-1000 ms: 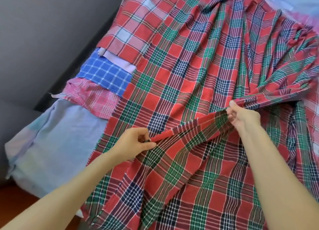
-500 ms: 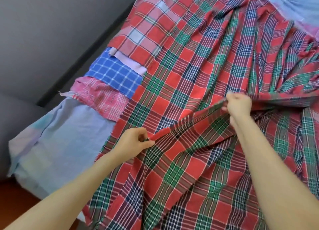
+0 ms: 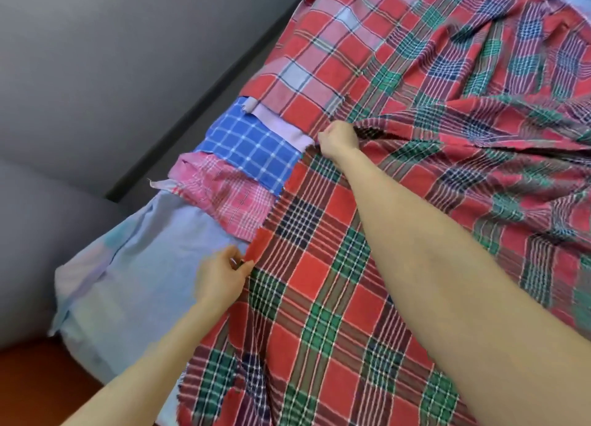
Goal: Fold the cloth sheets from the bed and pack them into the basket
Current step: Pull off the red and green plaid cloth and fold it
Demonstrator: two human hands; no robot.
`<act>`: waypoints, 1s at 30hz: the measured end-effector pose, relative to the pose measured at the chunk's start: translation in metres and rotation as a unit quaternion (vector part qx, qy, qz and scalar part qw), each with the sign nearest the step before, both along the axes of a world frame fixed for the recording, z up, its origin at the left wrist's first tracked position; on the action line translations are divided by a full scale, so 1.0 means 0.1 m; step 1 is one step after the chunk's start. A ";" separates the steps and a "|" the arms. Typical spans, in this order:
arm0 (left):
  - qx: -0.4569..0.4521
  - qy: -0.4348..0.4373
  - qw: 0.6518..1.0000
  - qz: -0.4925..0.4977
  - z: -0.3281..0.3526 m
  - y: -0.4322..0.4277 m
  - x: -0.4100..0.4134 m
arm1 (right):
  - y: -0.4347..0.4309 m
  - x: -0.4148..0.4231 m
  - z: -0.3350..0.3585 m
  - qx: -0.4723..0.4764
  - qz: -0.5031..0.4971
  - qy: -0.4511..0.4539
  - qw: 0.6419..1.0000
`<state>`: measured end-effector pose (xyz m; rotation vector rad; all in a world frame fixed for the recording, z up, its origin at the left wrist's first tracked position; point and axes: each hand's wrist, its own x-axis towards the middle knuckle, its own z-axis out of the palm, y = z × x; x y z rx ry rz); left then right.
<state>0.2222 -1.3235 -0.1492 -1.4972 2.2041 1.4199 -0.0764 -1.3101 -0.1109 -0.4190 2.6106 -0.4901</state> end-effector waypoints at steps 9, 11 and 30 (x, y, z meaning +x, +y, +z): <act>0.107 -0.029 0.991 -0.074 0.33 0.47 0.47 | 1.01 1.01 0.35 -0.229 -0.007 -0.017 0.973; 0.135 -0.044 0.985 -0.103 0.43 0.61 0.74 | 1.47 1.60 0.44 -0.212 -0.004 -0.037 0.976; 0.211 0.011 0.948 -0.237 0.70 1.56 2.44 | 2.27 4.46 0.31 -0.065 -0.069 -0.246 0.965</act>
